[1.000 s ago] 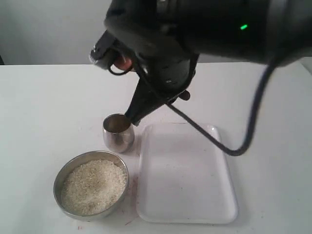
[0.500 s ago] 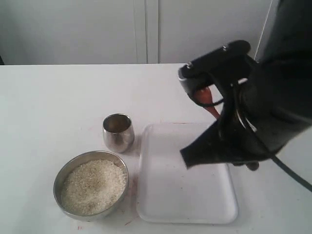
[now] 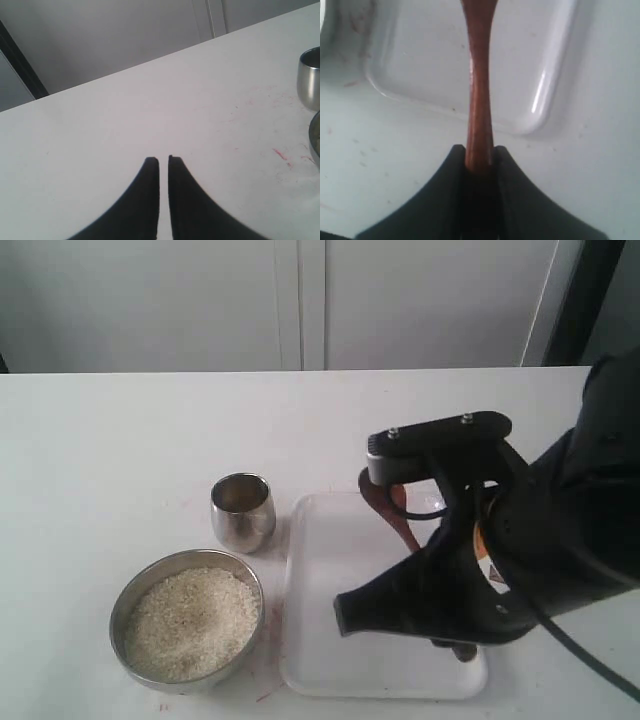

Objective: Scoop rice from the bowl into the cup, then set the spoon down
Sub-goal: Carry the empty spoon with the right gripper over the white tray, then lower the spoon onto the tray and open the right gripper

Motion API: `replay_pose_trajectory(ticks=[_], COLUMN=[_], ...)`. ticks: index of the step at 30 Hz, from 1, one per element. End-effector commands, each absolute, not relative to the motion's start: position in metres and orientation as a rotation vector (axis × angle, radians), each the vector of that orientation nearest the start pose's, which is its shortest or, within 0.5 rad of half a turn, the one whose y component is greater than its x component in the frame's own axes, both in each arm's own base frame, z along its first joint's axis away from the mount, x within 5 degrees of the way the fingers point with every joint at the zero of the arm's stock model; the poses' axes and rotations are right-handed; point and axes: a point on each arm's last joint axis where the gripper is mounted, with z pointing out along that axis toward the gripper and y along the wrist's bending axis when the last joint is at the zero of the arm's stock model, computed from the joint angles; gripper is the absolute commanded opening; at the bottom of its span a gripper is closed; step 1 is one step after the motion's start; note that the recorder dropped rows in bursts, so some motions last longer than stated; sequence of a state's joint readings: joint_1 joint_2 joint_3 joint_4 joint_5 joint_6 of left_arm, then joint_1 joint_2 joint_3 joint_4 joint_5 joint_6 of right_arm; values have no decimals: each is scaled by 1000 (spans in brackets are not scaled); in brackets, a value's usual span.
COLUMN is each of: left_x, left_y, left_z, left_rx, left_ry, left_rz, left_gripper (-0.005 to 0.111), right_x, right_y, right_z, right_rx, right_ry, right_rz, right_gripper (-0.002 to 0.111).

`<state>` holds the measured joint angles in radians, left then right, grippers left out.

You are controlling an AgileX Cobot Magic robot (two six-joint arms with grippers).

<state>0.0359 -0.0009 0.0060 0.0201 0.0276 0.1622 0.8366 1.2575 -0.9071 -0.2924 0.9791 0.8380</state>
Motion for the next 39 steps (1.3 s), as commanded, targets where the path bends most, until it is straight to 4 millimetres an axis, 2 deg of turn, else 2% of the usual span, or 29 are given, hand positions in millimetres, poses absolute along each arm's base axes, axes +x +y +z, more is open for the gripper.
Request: replay_pose_trajectory(ticks=[1, 6, 10, 13, 17, 18, 20, 22, 28, 31, 34, 39], left_x=[56, 56, 56, 56, 56, 56, 56, 56, 56, 56, 56, 56], left_y=[2, 2, 2, 2, 2, 2, 2, 2, 2, 2, 2, 2], left_z=[211, 211, 211, 211, 211, 211, 211, 211, 211, 211, 211, 211], left_rx=[103, 103, 103, 103, 103, 103, 103, 103, 103, 103, 103, 103], left_ry=[1504, 1504, 1504, 1504, 1504, 1504, 1504, 1504, 1504, 1504, 1504, 1504], left_rz=[163, 163, 163, 163, 163, 163, 163, 163, 163, 163, 163, 163], left_gripper=[14, 14, 14, 14, 14, 14, 14, 14, 14, 14, 14, 14], right_x=[178, 201, 222, 229, 234, 235, 236, 238, 234, 247, 261, 261], right_y=[161, 167, 174, 186, 198, 203, 207, 210, 213, 207, 193, 190], right_z=[284, 292, 290, 273, 244, 229, 214, 210, 209, 206, 202, 193], right_rx=[-192, -70, 39, -4, 31, 54, 66, 54, -14, -55, 41, 79], right_ry=[2571, 2410, 2496, 2594, 2708, 2769, 2816, 2817, 2862, 2830, 2837, 2898], right_rz=[189, 180, 72, 28, -2, -18, -52, -46, -10, 25, 22, -30], right_gripper=[0, 0, 0, 0, 0, 0, 0, 0, 0, 0, 0, 0])
